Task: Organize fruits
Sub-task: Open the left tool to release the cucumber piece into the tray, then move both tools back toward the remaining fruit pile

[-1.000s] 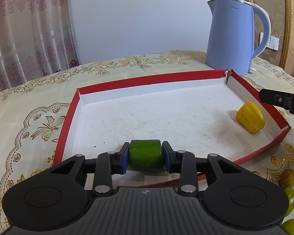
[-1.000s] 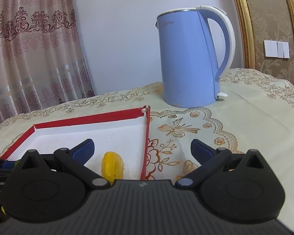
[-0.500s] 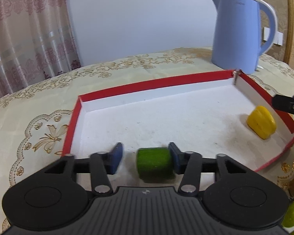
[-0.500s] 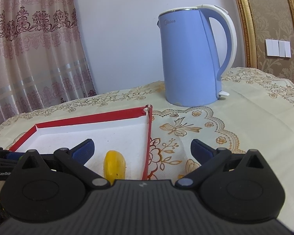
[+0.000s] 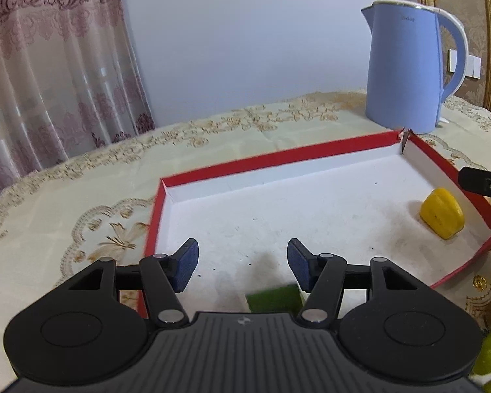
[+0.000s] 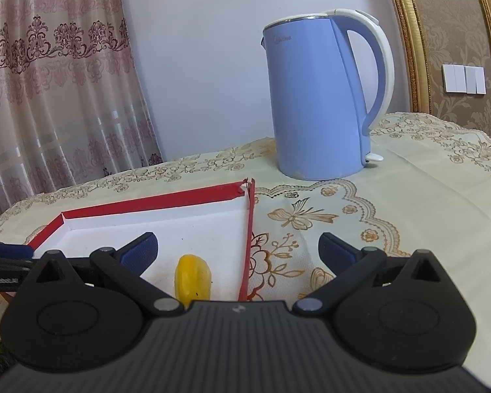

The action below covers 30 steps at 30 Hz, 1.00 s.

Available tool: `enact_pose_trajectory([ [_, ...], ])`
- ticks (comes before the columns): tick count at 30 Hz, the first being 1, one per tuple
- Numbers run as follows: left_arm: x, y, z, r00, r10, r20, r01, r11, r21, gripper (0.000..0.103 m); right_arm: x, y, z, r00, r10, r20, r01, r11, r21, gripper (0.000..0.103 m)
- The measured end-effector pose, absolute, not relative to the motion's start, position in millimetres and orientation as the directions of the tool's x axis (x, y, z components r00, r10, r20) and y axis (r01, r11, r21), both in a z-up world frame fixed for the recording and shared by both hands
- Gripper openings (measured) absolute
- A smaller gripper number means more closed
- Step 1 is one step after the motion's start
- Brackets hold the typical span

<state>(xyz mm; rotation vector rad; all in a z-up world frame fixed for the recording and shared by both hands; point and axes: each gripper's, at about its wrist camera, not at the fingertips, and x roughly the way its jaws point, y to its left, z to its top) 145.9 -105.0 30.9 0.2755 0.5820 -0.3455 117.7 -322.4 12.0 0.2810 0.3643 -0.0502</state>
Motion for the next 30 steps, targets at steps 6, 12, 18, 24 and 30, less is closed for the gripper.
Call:
enact_pose_trajectory([
  [6, 110, -90, 53, 0.810, -0.242, -0.534, 0.388, 0.904, 0.180, 0.059, 110, -327, 16, 0.952, -0.001, -0.307, 0.095, 0.952, 0.292, 0.103],
  [12, 54, -64, 68, 0.831, -0.274, -0.484, 0.397, 0.901, 0.173, 0.077, 81, -340, 28, 0.970, 0.024, -0.241, 0.074, 0.918, 0.389, 0.103],
  [18, 13, -48, 53, 0.810, -0.313, -0.496, 0.422, 0.898, 0.123, 0.078, 11, -333, 34, 0.964, 0.071, -0.256, 0.024, 0.937, 0.349, 0.103],
  [24, -16, -46, 34, 0.790, -0.324, -0.520, 0.437, 0.893, 0.108, 0.083, -44, -294, 30, 0.942, 0.094, -0.322, -0.032, 0.981, 0.191, 0.103],
  [30, -29, -42, 29, 0.798, -0.308, -0.518, 0.433, 0.891, 0.135, 0.087, -54, -240, 20, 0.907, 0.101, -0.409, -0.106, 0.994, 0.011, 0.103],
])
